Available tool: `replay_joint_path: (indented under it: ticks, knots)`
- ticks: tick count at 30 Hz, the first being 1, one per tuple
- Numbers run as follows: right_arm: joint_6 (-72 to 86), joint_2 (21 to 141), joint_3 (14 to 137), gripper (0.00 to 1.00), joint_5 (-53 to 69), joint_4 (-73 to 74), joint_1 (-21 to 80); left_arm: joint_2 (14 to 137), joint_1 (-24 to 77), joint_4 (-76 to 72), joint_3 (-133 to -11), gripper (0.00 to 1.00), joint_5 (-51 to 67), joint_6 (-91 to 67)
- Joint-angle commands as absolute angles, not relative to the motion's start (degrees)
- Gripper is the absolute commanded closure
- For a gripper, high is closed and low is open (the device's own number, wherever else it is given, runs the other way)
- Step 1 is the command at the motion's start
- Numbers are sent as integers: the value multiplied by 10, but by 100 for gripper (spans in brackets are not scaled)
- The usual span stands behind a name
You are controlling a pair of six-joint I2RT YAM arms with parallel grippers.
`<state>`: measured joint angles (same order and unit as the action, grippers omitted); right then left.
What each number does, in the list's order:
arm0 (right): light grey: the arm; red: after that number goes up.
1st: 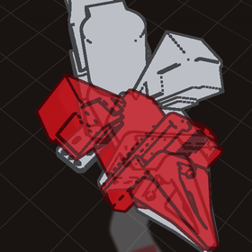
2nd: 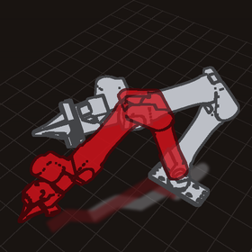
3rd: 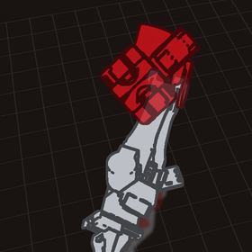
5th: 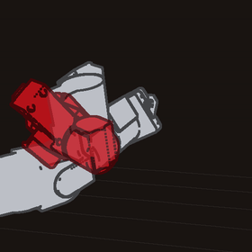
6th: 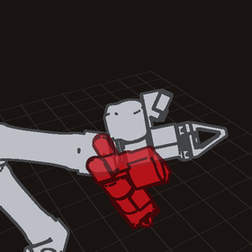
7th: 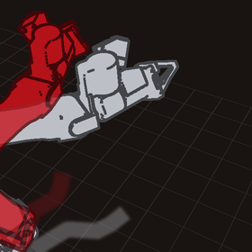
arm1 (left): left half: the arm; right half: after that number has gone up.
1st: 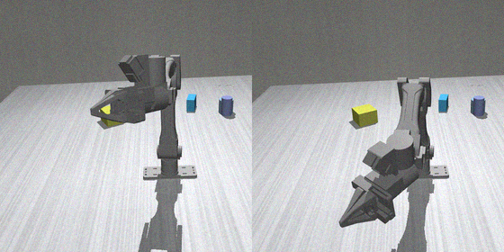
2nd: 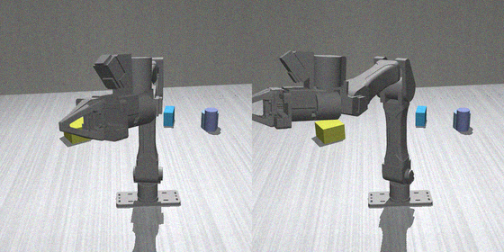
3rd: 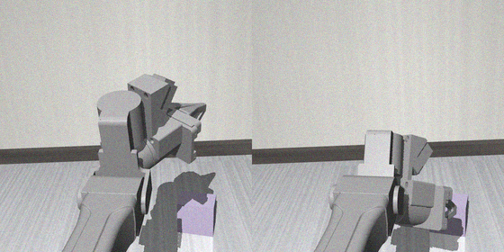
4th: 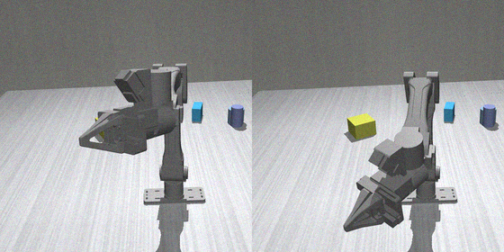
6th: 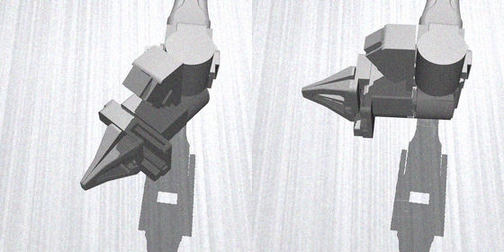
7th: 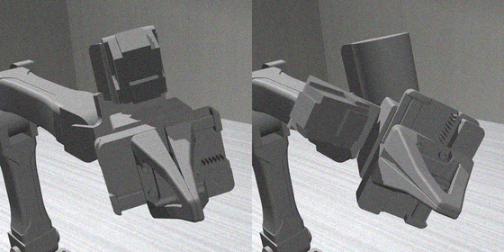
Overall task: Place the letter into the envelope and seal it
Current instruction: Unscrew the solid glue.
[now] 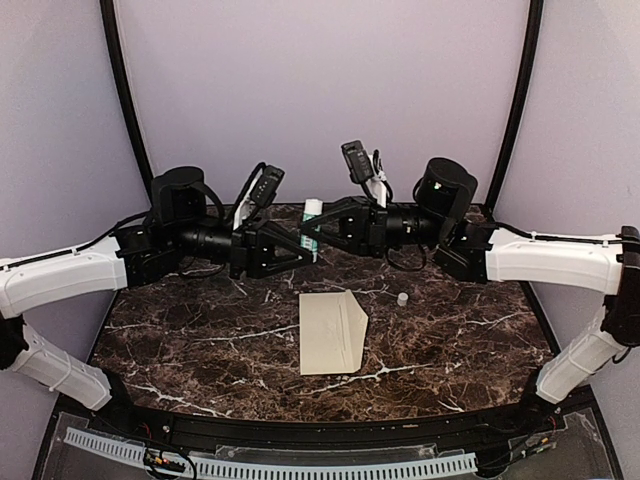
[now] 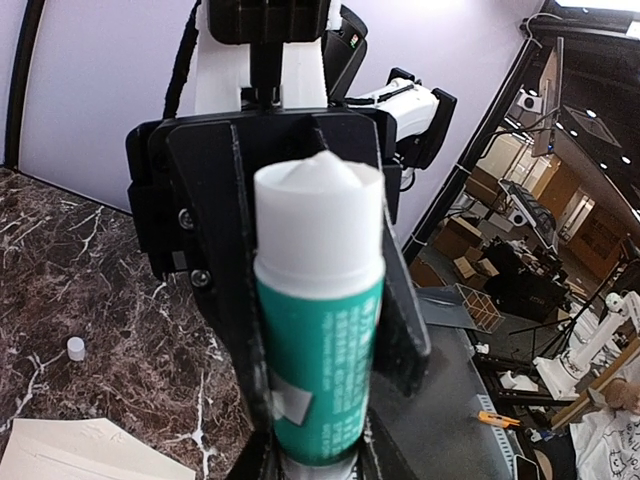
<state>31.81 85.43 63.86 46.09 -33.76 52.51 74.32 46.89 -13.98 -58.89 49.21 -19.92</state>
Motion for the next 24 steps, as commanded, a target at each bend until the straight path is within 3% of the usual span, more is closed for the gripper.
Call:
replay_joint_path:
  ticks: [1,8,15,24]
  knots:
    - [313,848,648,100,421,-341,532,712,470,-126,-594,100,401,-166]
    - [282,848,663,100,304,-253,542,687,470,-65,-590,100,200,-123]
    - [282,883,720,100,145,-169,577,699,475,-47,-593,100,113,-97]
    - [317,962,836,100,-56,-30,628,725,513,-3,-604,100,-82,-60]
